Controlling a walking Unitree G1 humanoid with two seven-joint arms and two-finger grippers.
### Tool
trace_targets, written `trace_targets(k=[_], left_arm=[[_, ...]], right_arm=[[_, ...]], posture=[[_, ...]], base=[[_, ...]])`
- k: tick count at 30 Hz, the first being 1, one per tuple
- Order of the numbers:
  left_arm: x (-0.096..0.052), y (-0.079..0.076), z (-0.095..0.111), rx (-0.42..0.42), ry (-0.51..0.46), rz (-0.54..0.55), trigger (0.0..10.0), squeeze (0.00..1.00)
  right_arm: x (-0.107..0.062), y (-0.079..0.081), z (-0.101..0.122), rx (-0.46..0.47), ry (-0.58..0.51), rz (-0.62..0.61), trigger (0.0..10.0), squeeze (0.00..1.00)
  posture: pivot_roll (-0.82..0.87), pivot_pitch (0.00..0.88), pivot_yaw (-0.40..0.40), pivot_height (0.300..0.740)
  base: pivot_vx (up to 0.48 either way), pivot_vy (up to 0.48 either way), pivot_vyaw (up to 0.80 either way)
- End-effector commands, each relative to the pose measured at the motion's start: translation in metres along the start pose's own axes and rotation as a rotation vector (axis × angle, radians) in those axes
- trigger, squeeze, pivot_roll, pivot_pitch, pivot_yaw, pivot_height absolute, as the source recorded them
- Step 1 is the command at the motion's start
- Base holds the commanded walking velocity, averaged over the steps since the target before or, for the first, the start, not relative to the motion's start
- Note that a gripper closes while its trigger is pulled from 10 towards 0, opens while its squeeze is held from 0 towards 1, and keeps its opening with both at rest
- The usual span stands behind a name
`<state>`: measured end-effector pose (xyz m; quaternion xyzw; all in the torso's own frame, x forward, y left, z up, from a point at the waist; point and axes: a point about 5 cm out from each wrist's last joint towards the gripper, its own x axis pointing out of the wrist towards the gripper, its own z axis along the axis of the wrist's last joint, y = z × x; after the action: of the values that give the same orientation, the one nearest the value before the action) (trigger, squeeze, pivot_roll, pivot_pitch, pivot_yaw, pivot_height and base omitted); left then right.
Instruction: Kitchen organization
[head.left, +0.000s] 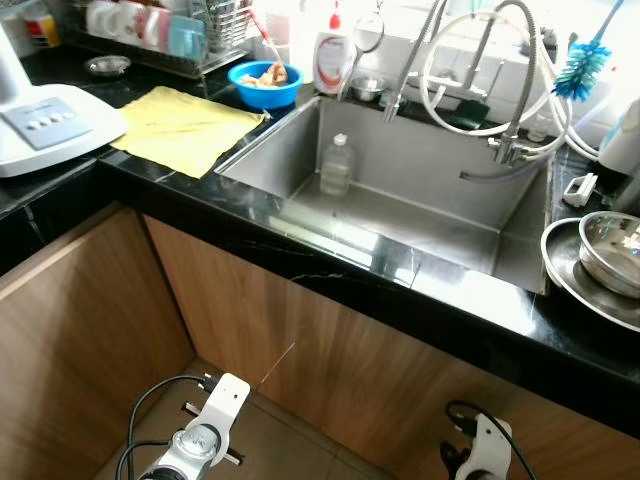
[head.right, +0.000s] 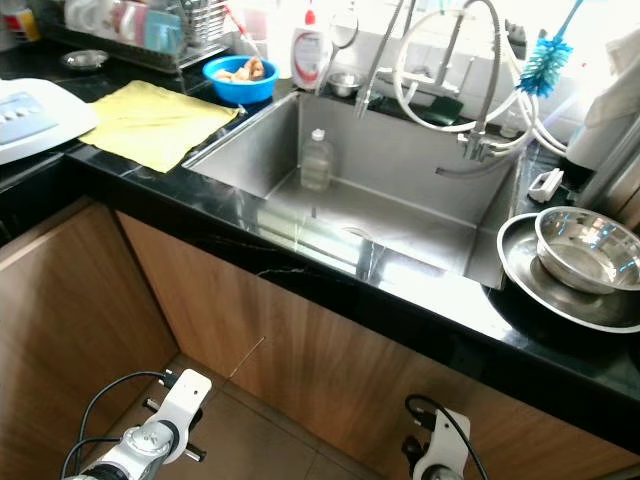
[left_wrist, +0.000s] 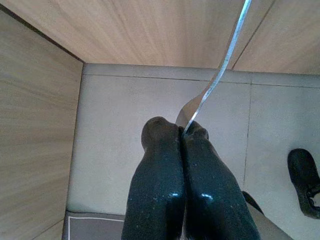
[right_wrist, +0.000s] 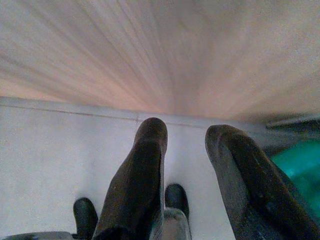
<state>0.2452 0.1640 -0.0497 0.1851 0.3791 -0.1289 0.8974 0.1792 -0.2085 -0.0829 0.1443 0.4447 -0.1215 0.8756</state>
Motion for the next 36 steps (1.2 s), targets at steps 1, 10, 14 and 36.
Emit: trace_targets(k=[1, 10, 14, 36], left_arm=[[0.001, -0.005, 0.001, -0.009, -0.003, -0.014, 10.0, 0.0], [0.0, -0.005, 0.005, -0.036, -0.062, 0.031, 10.0, 0.0], [-0.001, -0.004, 0.006, -0.01, -0.103, 0.08, 10.0, 0.0], [-0.05, 0.091, 0.013, -0.081, -0.482, 0.231, 10.0, 0.0]], right_arm=[[-0.001, -0.006, -0.001, -0.001, 0.003, -0.018, 10.0, 0.0], [-0.002, -0.007, 0.004, -0.038, -0.062, -0.013, 10.0, 0.0], [-0.003, -0.011, 0.007, -0.042, -0.122, -0.05, 10.0, 0.0], [-0.008, -0.02, 0.0, -0.061, -0.175, -0.136, 10.0, 0.0]], posture=[[0.06, 0.0, -0.093, 0.719], [0.05, 0.0, -0.08, 0.719], [0.03, 0.0, -0.071, 0.719], [0.0, 0.0, -0.077, 0.719]], base=[[0.0, 0.0, 0.0], [0.0, 0.0, 0.0], [0.0, 0.0, 0.0], [0.0, 0.0, 0.0]])
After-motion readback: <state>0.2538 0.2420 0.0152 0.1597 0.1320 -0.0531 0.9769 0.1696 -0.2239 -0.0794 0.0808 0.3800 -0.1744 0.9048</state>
